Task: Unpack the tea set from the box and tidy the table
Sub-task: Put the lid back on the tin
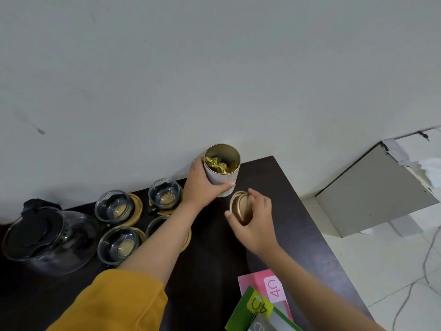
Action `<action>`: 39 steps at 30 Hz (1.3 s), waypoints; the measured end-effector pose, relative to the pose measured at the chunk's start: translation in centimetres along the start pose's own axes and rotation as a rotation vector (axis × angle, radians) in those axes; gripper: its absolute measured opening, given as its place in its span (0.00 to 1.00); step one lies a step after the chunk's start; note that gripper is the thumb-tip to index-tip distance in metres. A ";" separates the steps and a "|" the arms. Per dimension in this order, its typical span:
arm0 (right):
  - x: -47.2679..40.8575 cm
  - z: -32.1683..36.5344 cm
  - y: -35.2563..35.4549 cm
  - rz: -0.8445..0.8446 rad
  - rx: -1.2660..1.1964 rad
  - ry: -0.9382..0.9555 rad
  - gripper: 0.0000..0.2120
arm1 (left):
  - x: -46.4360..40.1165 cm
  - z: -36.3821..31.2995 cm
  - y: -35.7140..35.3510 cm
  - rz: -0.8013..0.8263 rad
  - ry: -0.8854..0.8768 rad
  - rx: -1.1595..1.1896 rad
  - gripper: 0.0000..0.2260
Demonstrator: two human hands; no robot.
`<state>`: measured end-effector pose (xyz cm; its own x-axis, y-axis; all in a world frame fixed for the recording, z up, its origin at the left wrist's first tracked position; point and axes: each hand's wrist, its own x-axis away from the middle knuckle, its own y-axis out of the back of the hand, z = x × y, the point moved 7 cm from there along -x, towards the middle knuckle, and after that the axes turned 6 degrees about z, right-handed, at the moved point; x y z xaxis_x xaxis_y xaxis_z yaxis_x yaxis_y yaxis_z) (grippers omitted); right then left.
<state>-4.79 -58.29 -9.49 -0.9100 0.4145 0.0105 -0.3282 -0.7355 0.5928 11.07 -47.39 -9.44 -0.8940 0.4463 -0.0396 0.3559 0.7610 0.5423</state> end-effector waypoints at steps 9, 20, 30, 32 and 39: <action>1.5 -1.6 -6.0 0.124 0.171 -0.076 0.50 | 0.7 0.2 1.3 0.013 0.004 -0.128 0.42; 1.4 -1.9 -7.5 0.116 0.133 -0.050 0.51 | 2.1 0.5 0.9 0.018 0.092 -0.114 0.48; 5.2 1.8 -4.3 0.070 0.103 0.017 0.37 | 10.7 -2.1 3.9 -0.127 0.216 -0.029 0.39; 7.0 3.1 -3.9 0.068 0.073 0.033 0.34 | 13.8 -2.6 5.1 -0.180 0.217 -0.031 0.37; 15.6 7.0 -5.5 0.065 0.069 0.101 0.30 | 25.6 -2.4 10.3 -0.272 0.189 0.036 0.29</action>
<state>-15.41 -44.01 -6.94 -0.9506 0.3091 -0.0282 -0.2530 -0.7191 0.6472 -8.79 -29.28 -2.84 -0.9911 0.1317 -0.0202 0.1037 0.8580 0.5030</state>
